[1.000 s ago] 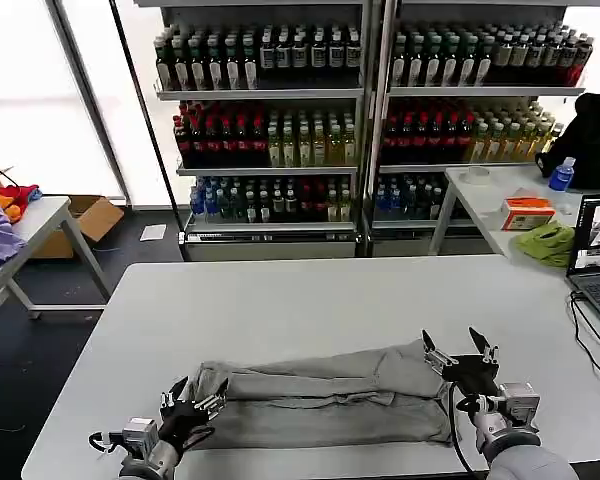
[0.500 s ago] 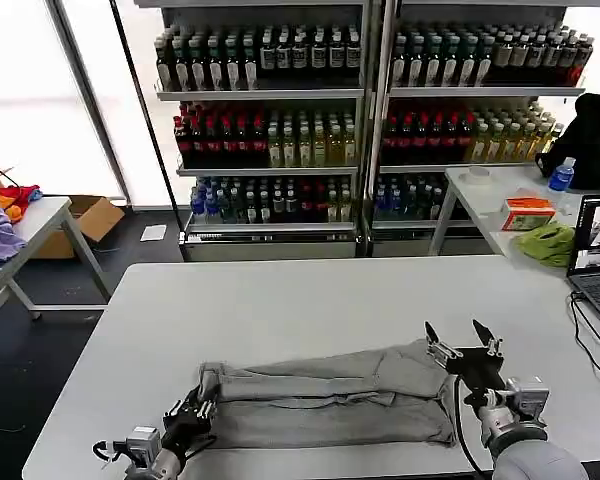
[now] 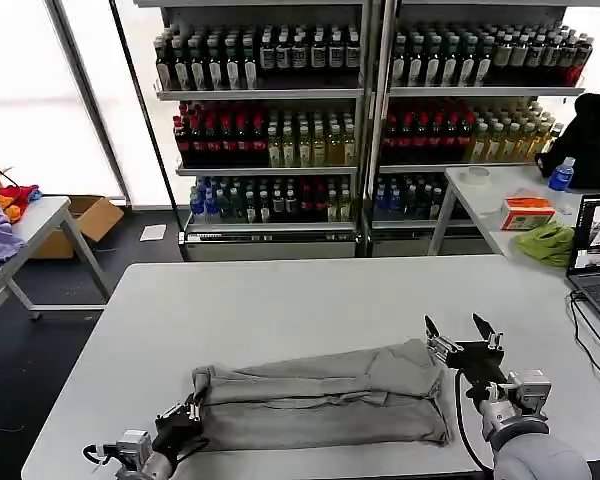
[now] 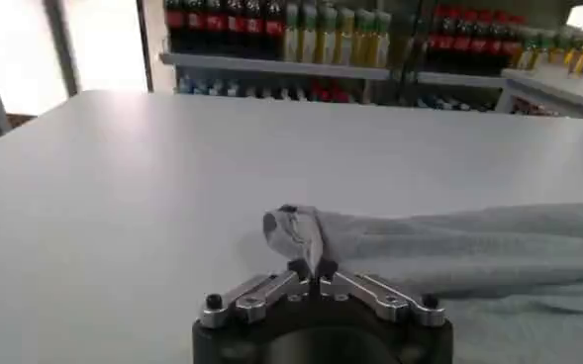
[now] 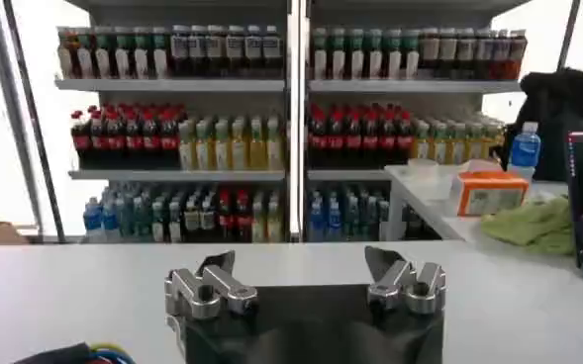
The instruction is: Fold and organize the clothes.
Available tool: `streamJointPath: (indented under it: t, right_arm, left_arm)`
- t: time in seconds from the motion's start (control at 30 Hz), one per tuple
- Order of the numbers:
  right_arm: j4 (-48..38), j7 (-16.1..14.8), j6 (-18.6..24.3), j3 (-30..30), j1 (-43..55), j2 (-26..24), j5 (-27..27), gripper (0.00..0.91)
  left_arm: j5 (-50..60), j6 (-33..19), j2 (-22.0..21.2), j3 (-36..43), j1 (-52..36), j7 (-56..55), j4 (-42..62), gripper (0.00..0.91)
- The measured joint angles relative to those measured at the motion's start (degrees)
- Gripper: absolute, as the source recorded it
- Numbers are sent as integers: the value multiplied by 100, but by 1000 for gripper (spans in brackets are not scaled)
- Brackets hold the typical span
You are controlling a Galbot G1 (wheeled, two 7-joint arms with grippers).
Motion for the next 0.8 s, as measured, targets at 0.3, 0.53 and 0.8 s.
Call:
streamJointPath:
  t: [0.3, 0.53, 0.8]
  right_arm:
    - [-95, 33, -11, -126, 209, 33, 49, 907]
    - [-149, 59, -10, -180, 388, 109, 104, 907]
    - [-272, 42, 71, -296, 450, 189, 44, 907]
  left_arm:
    - [-499, -5, 690, -1117, 172, 77, 98, 0]
    - [-1084, 51, 1603, -2454, 296, 135, 402, 0]
    - [-1339, 96, 2233, -3236, 234, 116, 543, 0]
